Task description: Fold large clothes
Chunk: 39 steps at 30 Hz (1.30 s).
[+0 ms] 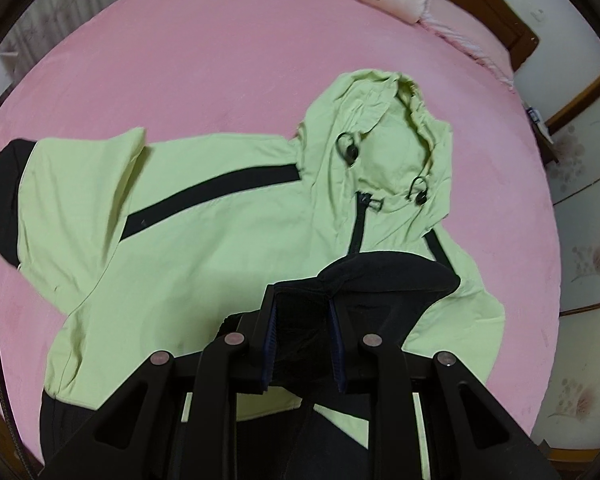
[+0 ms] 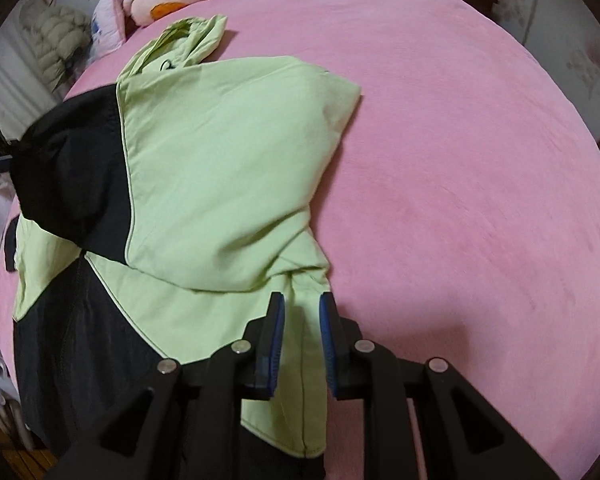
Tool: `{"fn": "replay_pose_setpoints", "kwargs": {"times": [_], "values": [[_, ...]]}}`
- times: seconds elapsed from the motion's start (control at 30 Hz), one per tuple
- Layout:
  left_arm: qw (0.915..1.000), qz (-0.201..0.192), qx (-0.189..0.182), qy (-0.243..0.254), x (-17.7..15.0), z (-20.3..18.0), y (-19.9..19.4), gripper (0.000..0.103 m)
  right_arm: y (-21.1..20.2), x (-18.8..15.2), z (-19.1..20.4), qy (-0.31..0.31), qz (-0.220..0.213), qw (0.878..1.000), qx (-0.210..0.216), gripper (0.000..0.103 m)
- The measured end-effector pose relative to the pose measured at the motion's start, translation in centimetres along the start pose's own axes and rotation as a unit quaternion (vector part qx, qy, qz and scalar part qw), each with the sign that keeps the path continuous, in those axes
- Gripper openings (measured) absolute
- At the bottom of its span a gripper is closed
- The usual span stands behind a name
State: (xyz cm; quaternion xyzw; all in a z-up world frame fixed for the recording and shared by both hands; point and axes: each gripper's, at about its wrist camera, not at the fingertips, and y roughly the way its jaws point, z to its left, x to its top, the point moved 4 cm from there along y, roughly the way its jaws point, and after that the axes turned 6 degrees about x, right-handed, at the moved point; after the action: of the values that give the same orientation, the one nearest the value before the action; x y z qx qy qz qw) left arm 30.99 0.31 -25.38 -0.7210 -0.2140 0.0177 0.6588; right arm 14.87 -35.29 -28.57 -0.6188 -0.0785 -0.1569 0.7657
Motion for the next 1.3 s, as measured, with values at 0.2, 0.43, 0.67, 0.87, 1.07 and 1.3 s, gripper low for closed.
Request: {"fn": "replay_pose_setpoints", "kwargs": {"times": [0.2,0.43,0.67,0.87,1.07,1.3], "values": [[0.9976,0.045,0.053,0.009,-0.4,1.6,4.5,0.03,1.9,0.5,0.6,-0.041,0.006,0.999,-0.033,0.033],[0.9987,0.033,0.036,-0.014,-0.8,3.9,4.7,0.054,2.1,0.8,0.6,-0.051,-0.002,0.998,-0.031,0.034],[0.9932,0.043,0.068,0.084,-4.0,3.0,6.3,0.054,2.0,0.6,0.3,-0.06,-0.011,0.998,-0.027,0.034],[0.9876,0.064,0.107,0.095,-5.9,2.6,9.7,0.054,3.0,1.5,0.7,-0.064,-0.029,0.996,-0.047,0.035],[0.9863,0.065,0.118,0.095,-6.3,2.1,10.3,0.054,2.1,2.3,-0.9,0.018,-0.07,0.997,-0.03,0.017],[0.9863,0.072,0.112,0.098,-7.2,2.3,10.4,0.054,1.6,0.4,-4.2,0.113,-0.055,0.992,0.006,0.012]]}}
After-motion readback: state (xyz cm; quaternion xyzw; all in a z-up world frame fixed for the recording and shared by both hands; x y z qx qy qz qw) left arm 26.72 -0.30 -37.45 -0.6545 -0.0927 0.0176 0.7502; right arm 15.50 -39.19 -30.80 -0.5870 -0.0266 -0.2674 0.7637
